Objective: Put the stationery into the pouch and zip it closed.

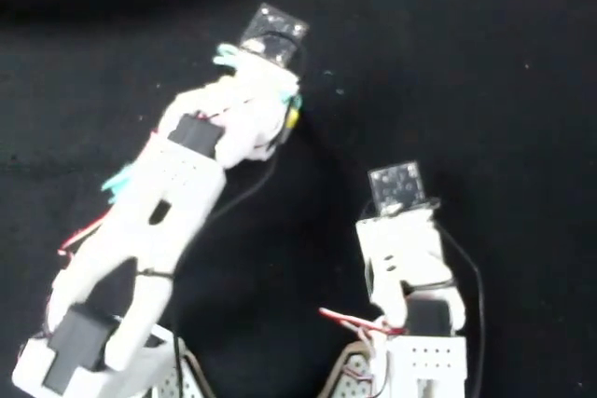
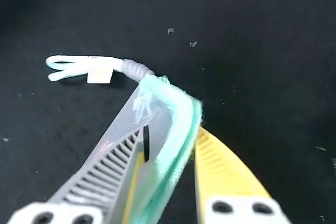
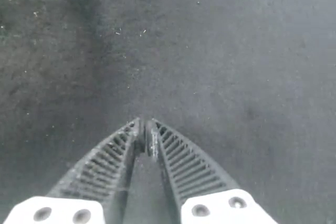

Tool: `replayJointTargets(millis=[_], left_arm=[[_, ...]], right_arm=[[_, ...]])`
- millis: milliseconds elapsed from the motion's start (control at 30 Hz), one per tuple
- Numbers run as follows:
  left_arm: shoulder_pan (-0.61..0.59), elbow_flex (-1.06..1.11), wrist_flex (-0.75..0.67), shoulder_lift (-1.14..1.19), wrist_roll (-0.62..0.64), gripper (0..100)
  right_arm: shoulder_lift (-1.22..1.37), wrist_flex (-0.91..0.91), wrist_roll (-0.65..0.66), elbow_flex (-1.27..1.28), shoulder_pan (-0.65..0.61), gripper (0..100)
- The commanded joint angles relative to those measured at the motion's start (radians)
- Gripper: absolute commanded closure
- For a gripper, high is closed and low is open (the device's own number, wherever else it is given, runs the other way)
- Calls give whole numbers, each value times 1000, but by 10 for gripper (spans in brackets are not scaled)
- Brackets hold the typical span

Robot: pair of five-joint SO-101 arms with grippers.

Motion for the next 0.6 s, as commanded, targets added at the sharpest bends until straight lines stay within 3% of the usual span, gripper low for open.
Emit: replayJointTargets(millis=[0, 333, 567], left_arm=[[-16, -61, 5, -110, 14, 848], [-35, -58, 3, -233, 61, 843], [-42, -5, 0, -150, 144, 805]], right_arm=[[-10, -11, -8, 1, 3, 980], [-10, -11, -8, 1, 3, 980], [-10, -9, -6, 1, 3, 980]])
